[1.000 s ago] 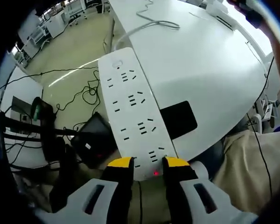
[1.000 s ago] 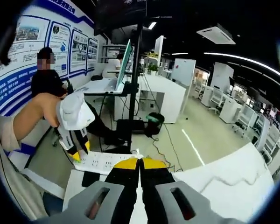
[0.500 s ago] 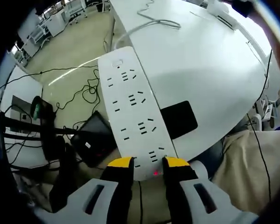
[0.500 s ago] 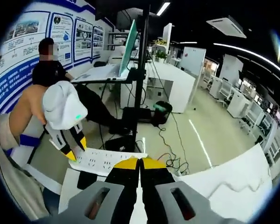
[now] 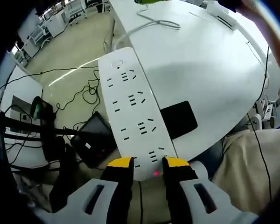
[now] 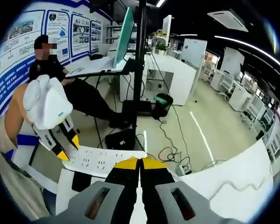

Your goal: Pick up the power strip scattered on the table, fix it on the side mounting bracket of the table, and press the switch

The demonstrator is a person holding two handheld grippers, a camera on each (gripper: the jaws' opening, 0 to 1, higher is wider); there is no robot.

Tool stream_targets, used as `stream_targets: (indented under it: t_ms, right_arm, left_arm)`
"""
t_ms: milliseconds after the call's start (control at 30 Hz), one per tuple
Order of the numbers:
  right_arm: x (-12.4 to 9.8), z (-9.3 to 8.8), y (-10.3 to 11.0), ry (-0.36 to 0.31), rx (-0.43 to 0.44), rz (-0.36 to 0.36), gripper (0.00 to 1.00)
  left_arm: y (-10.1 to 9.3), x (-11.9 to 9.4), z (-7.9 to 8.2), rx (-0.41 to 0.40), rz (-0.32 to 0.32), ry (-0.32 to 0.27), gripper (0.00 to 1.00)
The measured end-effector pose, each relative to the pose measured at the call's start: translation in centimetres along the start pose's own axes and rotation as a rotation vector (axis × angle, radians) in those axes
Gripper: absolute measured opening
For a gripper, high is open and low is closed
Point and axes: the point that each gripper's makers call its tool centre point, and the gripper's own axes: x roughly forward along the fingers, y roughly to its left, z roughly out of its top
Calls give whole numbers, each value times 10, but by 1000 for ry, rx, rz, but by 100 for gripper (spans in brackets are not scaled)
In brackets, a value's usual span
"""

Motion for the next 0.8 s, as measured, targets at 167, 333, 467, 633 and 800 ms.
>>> stream_targets:
  t_ms: [167,333,467,633,800]
  right_arm:
    - [7,-5,-1,23,1,1,0]
    - [19,-12,1,70,-19,14,0]
    - [32,-19,3,117,-33,39,0]
    - [47,-26,6,154,-45,68,0]
    - [59,-31,8,177,-38,82,0]
  left_arm:
    - [1,1,0,4,-6,-3,30]
    - [1,2,1,4,-1,14,30]
    - [1,2,1,7,-1,17,30]
    - [2,1,1,12,-4,6,30]
    - [1,1,0,12,1,7,30]
